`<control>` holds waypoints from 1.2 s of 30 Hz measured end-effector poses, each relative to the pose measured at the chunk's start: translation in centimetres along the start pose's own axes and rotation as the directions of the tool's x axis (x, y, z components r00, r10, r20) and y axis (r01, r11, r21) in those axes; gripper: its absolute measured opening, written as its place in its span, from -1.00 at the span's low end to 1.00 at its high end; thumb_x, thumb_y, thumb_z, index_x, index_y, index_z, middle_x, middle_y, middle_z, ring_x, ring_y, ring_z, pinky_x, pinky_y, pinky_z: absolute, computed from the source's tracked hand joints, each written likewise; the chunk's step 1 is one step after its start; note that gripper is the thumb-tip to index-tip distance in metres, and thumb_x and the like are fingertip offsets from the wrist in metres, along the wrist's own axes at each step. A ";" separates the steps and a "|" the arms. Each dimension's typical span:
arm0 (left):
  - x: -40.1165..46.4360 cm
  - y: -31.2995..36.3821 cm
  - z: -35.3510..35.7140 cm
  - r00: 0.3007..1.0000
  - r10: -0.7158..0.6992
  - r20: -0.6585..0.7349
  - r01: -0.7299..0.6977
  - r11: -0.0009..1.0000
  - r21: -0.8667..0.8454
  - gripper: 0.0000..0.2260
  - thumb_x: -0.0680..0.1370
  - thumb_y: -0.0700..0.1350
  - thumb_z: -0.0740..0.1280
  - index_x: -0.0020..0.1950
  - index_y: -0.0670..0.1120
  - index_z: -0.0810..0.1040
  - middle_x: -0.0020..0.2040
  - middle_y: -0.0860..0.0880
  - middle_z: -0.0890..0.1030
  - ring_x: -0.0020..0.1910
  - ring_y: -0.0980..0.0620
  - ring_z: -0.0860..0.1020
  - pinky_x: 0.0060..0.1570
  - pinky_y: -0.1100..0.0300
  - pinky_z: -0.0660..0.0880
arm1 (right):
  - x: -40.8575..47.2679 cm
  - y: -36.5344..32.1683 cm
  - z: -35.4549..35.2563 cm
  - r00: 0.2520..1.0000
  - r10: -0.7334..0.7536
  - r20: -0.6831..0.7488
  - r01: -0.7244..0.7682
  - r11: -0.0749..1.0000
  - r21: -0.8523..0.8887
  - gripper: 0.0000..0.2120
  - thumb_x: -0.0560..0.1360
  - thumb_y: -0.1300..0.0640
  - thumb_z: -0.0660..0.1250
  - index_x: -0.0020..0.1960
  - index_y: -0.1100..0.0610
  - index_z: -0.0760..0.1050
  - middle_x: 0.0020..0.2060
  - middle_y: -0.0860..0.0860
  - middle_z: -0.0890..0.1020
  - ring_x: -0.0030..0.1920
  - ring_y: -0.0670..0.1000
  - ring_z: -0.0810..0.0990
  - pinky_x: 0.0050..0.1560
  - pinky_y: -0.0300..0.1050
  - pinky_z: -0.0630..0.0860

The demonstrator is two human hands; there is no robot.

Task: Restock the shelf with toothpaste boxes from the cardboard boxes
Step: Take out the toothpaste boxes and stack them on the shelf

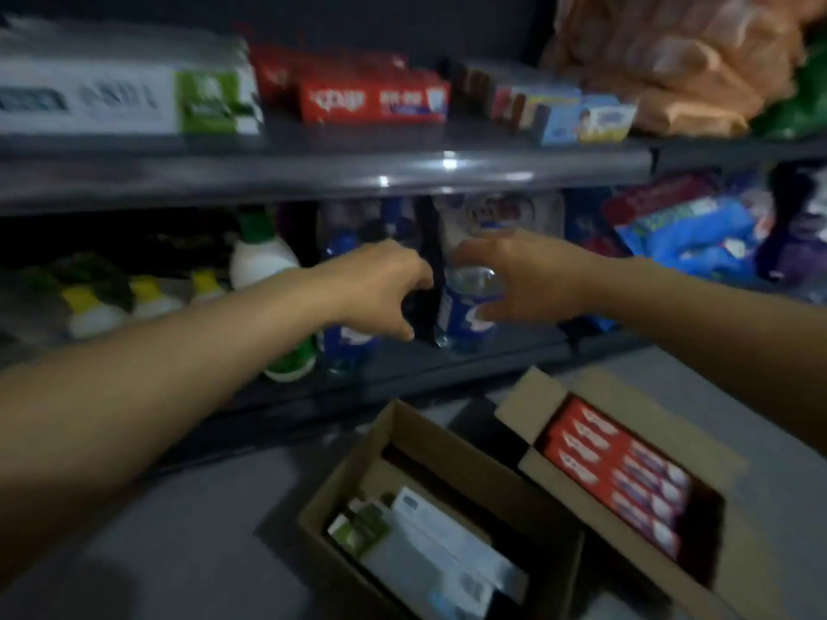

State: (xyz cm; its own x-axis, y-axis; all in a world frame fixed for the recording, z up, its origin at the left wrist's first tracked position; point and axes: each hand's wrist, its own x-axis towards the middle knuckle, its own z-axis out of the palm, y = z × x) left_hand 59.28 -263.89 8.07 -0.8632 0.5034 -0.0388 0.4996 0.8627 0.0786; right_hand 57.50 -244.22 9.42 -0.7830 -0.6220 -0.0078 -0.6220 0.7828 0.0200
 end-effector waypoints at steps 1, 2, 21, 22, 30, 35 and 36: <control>0.4 1.1 2.3 0.997 0.036 0.062 -0.036 0.999 0.007 -0.51 0.38 0.04 0.50 0.25 -0.08 0.52 0.15 -0.06 0.58 0.11 -0.07 0.54 0.07 0.02 0.52 | -1.4 0.3 2.3 0.999 0.028 0.033 -0.028 1.000 0.012 -0.41 0.40 0.01 0.44 0.38 0.04 0.33 0.28 0.03 0.45 0.23 0.09 0.47 0.14 -0.05 0.47; 0.8 2.1 4.7 0.990 0.066 0.126 -0.068 0.998 0.012 -0.55 0.38 0.05 0.49 0.20 -0.08 0.52 0.13 -0.06 0.57 0.08 -0.06 0.54 0.04 0.00 0.53 | -2.8 0.4 4.6 0.996 0.049 0.069 -0.050 0.999 0.010 -0.40 0.40 0.00 0.43 0.39 0.03 0.31 0.30 0.01 0.43 0.25 0.07 0.46 0.14 -0.08 0.45; -1.0 2.7 28.4 0.658 0.252 0.710 -0.193 0.967 -0.165 -0.54 0.44 -0.08 0.46 0.32 0.00 0.45 0.25 0.02 0.47 0.16 0.02 0.46 0.08 0.15 0.45 | -12.7 -9.1 32.1 0.719 0.107 0.686 -0.405 0.868 0.289 -0.28 0.38 -0.14 0.44 0.43 -0.03 0.21 0.24 0.06 0.47 0.19 0.08 0.50 0.13 -0.07 0.45; -1.0 2.5 28.5 0.655 0.245 0.715 -0.180 0.969 -0.168 -0.52 0.45 -0.09 0.46 0.34 -0.01 0.44 0.25 0.02 0.46 0.16 0.03 0.46 0.09 0.16 0.46 | -12.8 -9.4 32.6 0.706 0.115 0.699 -0.422 0.860 0.285 -0.21 0.35 -0.15 0.45 0.46 -0.06 0.16 0.25 0.05 0.46 0.19 0.08 0.49 0.12 -0.06 0.44; -1.6 1.9 28.8 0.639 0.237 0.732 -0.118 0.970 -0.211 -0.52 0.47 -0.08 0.45 0.37 0.04 0.43 0.29 0.04 0.45 0.22 0.04 0.45 0.17 0.11 0.47 | -11.9 -10.6 33.1 0.660 0.104 0.744 -0.468 0.832 0.299 -0.42 0.35 -0.05 0.47 0.29 0.08 0.36 0.16 0.07 0.52 0.09 0.05 0.53 0.04 -0.09 0.51; -1.3 1.5 28.4 0.657 0.257 0.708 -0.110 0.963 -0.248 -0.46 0.46 -0.05 0.46 0.40 0.01 0.40 0.32 0.05 0.45 0.25 0.04 0.44 0.19 0.13 0.45 | -10.9 -9.2 29.4 0.723 0.119 0.681 -0.369 0.899 0.235 -0.50 0.40 -0.11 0.44 0.23 0.06 0.39 0.14 0.04 0.51 0.01 0.01 0.50 -0.06 -0.17 0.45; -1.2 1.5 28.1 0.658 0.258 0.707 -0.097 0.961 -0.261 -0.45 0.45 -0.05 0.47 0.41 0.00 0.39 0.31 0.05 0.46 0.25 0.04 0.44 0.18 0.14 0.45 | -10.6 -8.7 28.4 0.723 0.122 0.680 -0.358 0.908 0.218 -0.47 0.39 -0.11 0.45 0.25 0.07 0.38 0.15 0.03 0.50 0.02 0.01 0.50 -0.05 -0.16 0.47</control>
State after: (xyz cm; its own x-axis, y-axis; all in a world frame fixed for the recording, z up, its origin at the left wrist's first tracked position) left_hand 63.11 -261.82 -19.80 -0.3874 0.5883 -0.7098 0.5441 0.7674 0.3391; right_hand 71.01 -243.89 -19.07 -0.6458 -0.3402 -0.6835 -0.2856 0.9379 -0.1970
